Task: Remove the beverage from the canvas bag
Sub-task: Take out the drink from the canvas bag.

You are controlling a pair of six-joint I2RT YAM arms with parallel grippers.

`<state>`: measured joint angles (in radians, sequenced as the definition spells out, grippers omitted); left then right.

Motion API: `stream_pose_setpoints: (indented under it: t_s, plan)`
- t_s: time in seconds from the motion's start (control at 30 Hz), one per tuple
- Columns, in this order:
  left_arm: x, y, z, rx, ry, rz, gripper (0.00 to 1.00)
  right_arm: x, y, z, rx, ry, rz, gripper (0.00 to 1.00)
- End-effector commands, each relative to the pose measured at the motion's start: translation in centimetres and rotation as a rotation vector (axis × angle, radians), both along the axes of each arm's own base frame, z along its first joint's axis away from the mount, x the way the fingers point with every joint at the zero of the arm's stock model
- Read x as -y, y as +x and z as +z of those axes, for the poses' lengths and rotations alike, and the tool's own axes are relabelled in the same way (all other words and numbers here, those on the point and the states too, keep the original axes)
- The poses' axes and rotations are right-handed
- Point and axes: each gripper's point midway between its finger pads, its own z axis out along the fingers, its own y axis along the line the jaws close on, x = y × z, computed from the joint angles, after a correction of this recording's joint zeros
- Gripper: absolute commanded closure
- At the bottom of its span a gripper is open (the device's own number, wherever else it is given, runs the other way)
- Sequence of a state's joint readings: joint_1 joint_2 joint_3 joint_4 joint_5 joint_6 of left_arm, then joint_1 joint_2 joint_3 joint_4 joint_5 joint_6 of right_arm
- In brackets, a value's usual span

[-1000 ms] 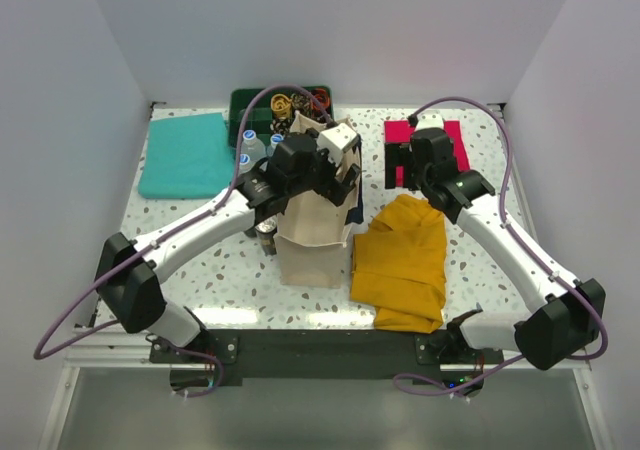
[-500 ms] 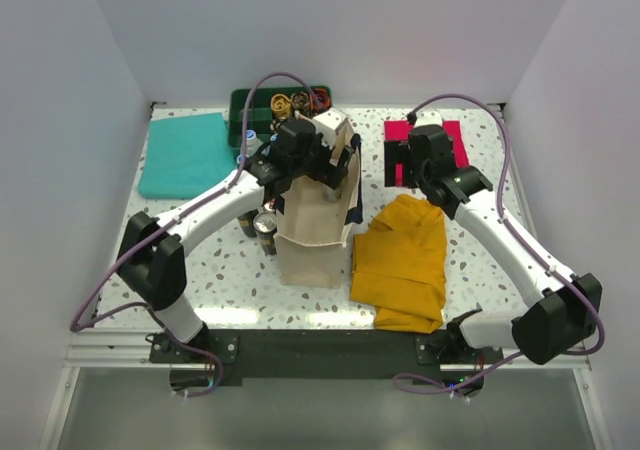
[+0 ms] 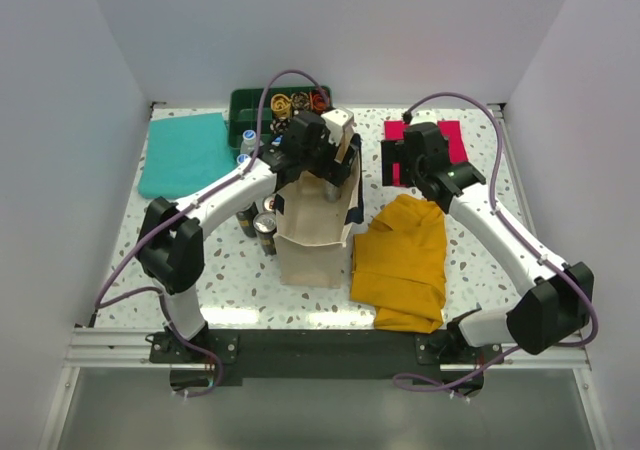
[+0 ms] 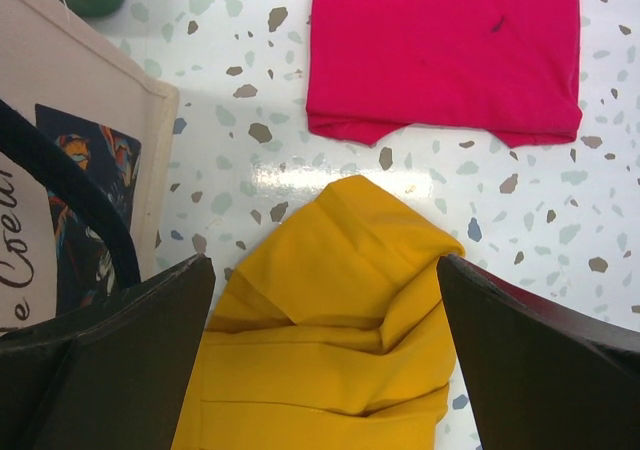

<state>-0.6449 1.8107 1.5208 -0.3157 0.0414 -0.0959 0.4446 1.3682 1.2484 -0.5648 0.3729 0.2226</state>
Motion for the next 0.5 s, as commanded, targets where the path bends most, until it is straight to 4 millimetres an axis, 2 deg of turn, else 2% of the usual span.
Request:
stream_pose_setpoints:
  t_s: [0.0,0.3,0.47]
  plan:
    - [0.3,0.3,1.3,0.012,-0.013,0.035,0.0,-0.4,0.9,1.8,0.042,0.017,0.008,0.02]
    - [1.2,0.9,-0.3,-0.028,-0.006,0.034,0.0,-0.3,0.9,1.8,0.041,0.008,0.008,0.02]
    - [1.0,1.1,-1.3,-0.047,0.012,0.051,0.0,-0.2,0.9,1.8,0.044,0.002,0.003,0.02]
